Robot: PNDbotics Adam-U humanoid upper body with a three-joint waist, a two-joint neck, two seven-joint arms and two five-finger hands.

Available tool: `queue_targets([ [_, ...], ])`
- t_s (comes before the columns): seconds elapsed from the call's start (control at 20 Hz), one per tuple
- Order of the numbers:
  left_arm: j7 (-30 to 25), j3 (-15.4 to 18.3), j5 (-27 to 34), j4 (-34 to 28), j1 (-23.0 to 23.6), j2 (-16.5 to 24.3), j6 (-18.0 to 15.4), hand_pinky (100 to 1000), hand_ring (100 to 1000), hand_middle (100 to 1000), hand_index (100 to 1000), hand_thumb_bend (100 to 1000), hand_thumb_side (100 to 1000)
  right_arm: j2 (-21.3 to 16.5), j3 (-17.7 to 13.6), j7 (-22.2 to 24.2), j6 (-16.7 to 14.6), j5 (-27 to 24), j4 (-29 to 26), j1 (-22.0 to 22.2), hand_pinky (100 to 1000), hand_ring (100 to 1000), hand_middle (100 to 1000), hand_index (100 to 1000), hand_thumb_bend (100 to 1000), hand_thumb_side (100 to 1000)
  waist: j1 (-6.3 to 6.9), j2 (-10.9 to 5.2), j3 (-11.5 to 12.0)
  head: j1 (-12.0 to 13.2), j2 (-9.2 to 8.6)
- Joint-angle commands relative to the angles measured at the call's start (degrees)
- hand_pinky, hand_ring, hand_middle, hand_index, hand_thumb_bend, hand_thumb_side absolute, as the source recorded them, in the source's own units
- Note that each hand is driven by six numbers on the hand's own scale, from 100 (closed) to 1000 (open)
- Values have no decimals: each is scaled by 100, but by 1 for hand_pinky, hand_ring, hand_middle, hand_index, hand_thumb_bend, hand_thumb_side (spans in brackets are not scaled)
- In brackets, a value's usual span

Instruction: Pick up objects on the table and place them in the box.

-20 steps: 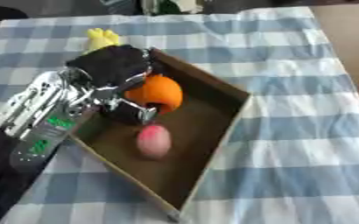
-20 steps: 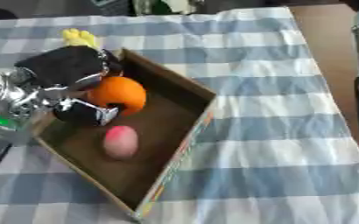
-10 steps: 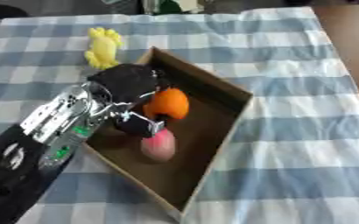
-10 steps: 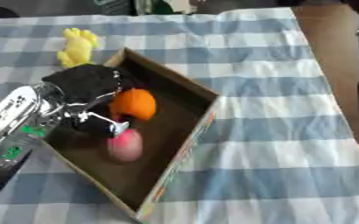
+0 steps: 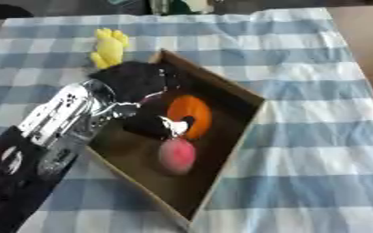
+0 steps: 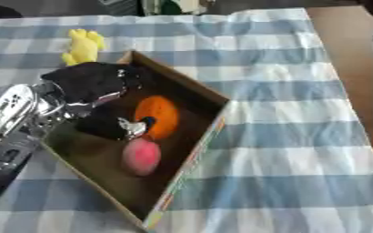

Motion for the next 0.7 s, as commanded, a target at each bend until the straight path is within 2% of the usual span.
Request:
queue_targets([
  [0.05,153,368,147,-309,-202,24,167,738,936,925,1000,238,979,-106,-68,-17,29,-45,-126,-45,905,808,703,852,100,816,-18,-134,1,-15,-39],
  [0.2,247,721,324,-465,-349,144,328,721,918,901,1000,130,924,-111,-78,-27,44,-48,-136,-31,905,808,702,851,100,814,-13,-137,-3,-28,-26],
  [0.3,313,947,442,-491,-462,245,483,718,916,883,1000,100,862,-117,-88,-34,58,-49,-142,-20,906,808,701,851,100,813,-6,-133,-3,-28,-31],
  [0.45,433,1195,498,-350,-635,412,734,711,911,875,1000,100,825,-124,-93,-24,78,-46,-149,-10,906,808,700,850,100,813,4,-125,-4,-10,-49],
  [0.6,625,1347,508,64,-790,478,1023,706,909,875,1000,100,812,-122,-94,-18,92,-51,-160,-17,906,807,700,849,100,813,8,-113,-18,7,-86],
  [0.7,746,1380,478,414,-888,479,1170,711,914,880,1000,100,722,-120,-88,-11,95,-55,-162,-27,906,807,699,849,100,813,8,-105,-33,20,-105],
])
